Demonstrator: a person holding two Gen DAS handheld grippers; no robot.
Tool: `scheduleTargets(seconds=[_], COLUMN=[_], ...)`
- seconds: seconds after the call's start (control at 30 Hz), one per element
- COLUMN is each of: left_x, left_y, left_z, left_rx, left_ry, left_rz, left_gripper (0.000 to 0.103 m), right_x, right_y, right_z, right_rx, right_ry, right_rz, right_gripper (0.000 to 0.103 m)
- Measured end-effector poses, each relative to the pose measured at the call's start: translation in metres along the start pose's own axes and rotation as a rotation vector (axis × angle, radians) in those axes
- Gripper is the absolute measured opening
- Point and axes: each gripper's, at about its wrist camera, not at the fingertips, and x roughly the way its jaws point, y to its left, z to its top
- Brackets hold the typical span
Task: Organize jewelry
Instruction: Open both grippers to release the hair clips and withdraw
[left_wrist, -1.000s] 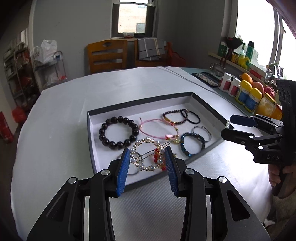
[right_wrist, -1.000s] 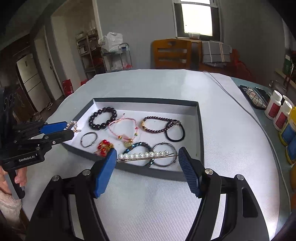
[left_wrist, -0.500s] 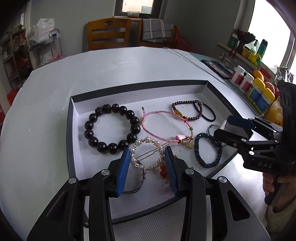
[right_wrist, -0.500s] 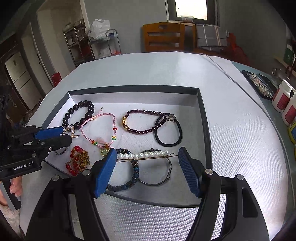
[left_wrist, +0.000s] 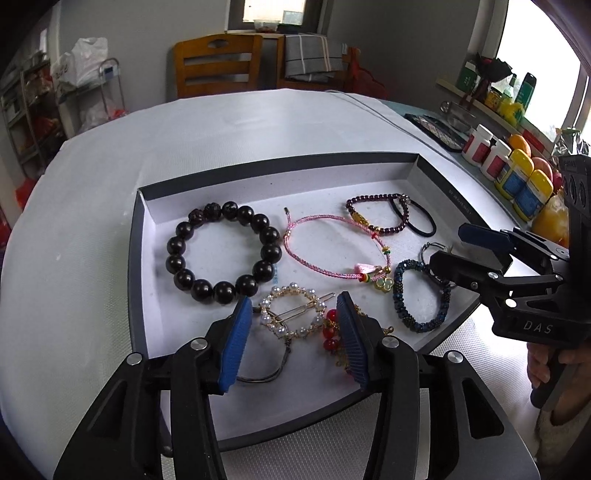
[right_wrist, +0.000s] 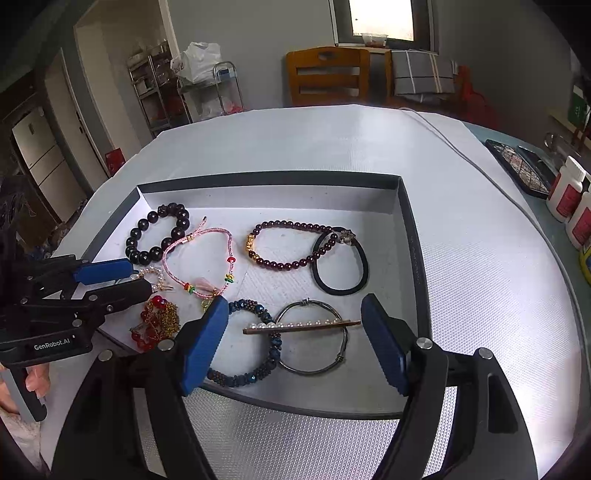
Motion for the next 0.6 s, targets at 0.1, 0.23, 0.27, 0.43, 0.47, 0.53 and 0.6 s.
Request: scheduleTargets(seconds=[0.1,0.23,0.27,0.43,0.47,0.53,0.6], left_x=[-0.014,-0.038,-0.044,-0.069,-0.073,-0.077,-0.079], left_y=[-0.001,-0.001,-0.001,-0.003,-0.003,-0.004,-0.006], left_z=[0.0,-0.002,-0.004,-0.022,-0.028,-0.037,-0.045], left_rx=[0.006,0.009,0.009,-0.009,-0.015,-0.026,-0.027], left_ry=[-0.028,-0.073,-0.081,-0.135,-0.139,-0.14,-0.134], left_rz=[0.009,0.015,0.017,0.047,0.046,0.039,0.044], left_gripper=[0.057,0.062,0.063,0.086,0.087,0.088,0.088], right_x=[-0.013,-0.036,-0.041,-0.063,-0.066,-0.07,-0.072], right_y=[-0.003,-0.008,-0.009,-0.008,-0.008,-0.007,-0.006], right_z=[0.001,-0.003,-0.005,-0.02,-0.024,-0.032,-0.04], right_rx=[0.019,0.033,0.036,0.013,0.006,-0.006,-0.014], right_ry=[-0.028,-0.066,-0.071,-0.081,-0.081,-0.073,-0.063], right_rz=[0.007,0.004,0.003,-0.02,-0.025,-0.026,-0.027], right_gripper=[0.077,0.087,0.088,0.097,0.097,0.097,0.097])
